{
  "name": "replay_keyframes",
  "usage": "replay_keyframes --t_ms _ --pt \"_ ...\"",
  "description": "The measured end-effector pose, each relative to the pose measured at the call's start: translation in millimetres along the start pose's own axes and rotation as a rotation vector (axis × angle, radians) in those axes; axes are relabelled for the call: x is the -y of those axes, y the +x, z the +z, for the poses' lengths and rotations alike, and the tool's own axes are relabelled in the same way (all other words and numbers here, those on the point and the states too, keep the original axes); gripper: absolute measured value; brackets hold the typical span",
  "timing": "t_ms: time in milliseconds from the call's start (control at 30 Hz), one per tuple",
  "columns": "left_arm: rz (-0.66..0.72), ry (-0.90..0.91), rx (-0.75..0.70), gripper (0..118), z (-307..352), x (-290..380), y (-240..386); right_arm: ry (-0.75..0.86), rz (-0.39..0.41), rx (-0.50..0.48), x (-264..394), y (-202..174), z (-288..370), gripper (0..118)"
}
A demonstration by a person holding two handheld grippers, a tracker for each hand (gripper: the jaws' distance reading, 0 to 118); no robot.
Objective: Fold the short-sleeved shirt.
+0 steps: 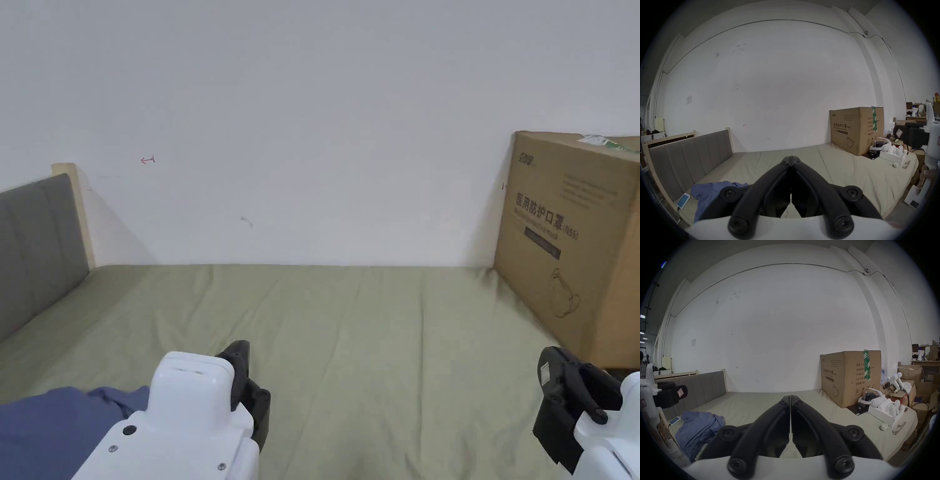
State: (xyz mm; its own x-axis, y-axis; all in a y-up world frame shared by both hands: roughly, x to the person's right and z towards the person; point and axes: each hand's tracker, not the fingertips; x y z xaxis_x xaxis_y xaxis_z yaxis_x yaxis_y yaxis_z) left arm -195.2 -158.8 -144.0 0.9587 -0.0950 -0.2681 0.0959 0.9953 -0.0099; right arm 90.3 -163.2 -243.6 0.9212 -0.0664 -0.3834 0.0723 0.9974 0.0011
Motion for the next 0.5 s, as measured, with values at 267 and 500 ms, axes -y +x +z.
replay_keyframes --t_ms 267,500 --pt "0.032 0.015 -0.098 0 3.1 -3.0 -11.1 -0.026 0.013 -0.006 2.3 -3.6 -3.3 0" --pt "0.029 -0.052 -0.366 0 58.8 -6.2 -94.2 -0.033 0.026 -0.282 0.4 -87.9 -28.2 0"
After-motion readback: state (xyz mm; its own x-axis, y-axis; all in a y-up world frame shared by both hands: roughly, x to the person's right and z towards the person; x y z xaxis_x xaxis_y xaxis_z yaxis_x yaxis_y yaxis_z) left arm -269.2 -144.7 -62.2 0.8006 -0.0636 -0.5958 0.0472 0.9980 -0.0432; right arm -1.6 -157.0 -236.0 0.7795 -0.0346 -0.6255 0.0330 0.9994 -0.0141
